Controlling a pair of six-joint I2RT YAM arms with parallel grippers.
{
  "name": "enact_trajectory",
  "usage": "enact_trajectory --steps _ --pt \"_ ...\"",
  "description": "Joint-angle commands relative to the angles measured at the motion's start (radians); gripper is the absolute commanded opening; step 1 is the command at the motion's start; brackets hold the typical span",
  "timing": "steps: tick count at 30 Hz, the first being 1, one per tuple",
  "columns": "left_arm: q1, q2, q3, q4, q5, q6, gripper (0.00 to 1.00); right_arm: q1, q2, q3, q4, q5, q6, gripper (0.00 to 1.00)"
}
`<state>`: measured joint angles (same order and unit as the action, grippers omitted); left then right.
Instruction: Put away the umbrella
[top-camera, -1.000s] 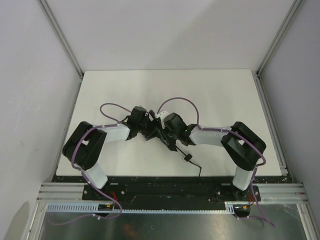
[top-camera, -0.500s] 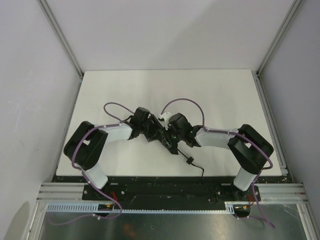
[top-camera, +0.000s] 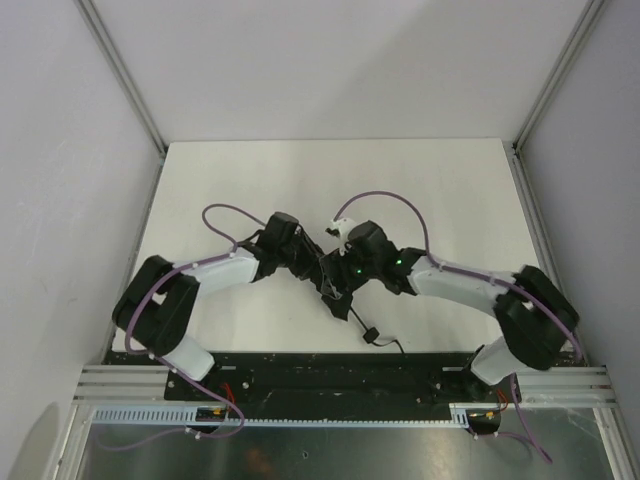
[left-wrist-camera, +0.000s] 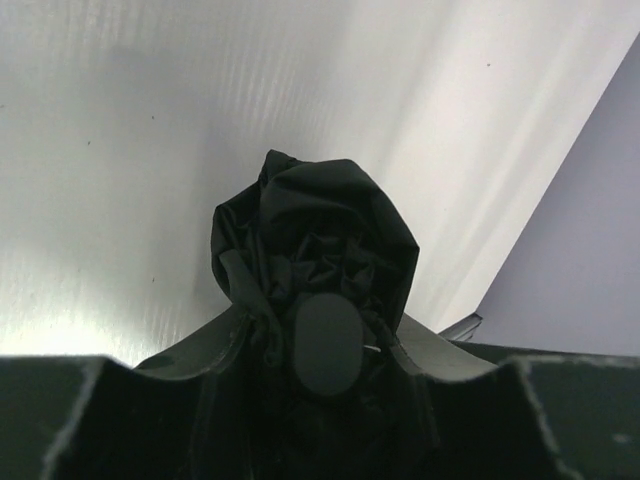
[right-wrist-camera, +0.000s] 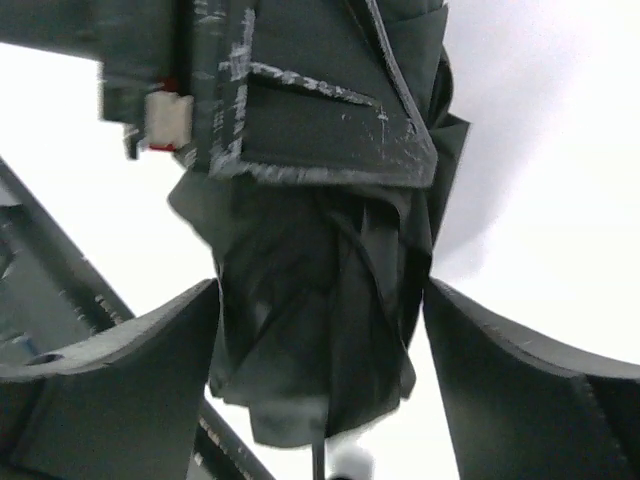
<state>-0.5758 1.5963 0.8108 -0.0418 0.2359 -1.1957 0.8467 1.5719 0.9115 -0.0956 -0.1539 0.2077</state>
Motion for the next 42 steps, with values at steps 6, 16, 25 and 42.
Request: enact_trajectory --steps 6,16,25,42 --pt "0.052 -0.242 0.063 -0.014 -0.012 -0.031 0.0 -0.058 -0.441 0.086 -0.127 -0.146 0.294 0.99" --pt "0.133 -0.443 0.082 0.357 0.021 -0.103 0.0 -0.464 -0.679 0.092 -0.253 -0.151 0.406 0.99" --pt "0.164 -0.564 0.203 0.386 -0.182 0.025 0.0 -0.125 -0.776 0.134 -0.175 0.108 0.085 0.85" --pt "0.186 -0.569 0.348 0.695 -0.093 0.234 0.0 0.247 -0.496 0.148 0.347 0.239 -0.088 0.99"
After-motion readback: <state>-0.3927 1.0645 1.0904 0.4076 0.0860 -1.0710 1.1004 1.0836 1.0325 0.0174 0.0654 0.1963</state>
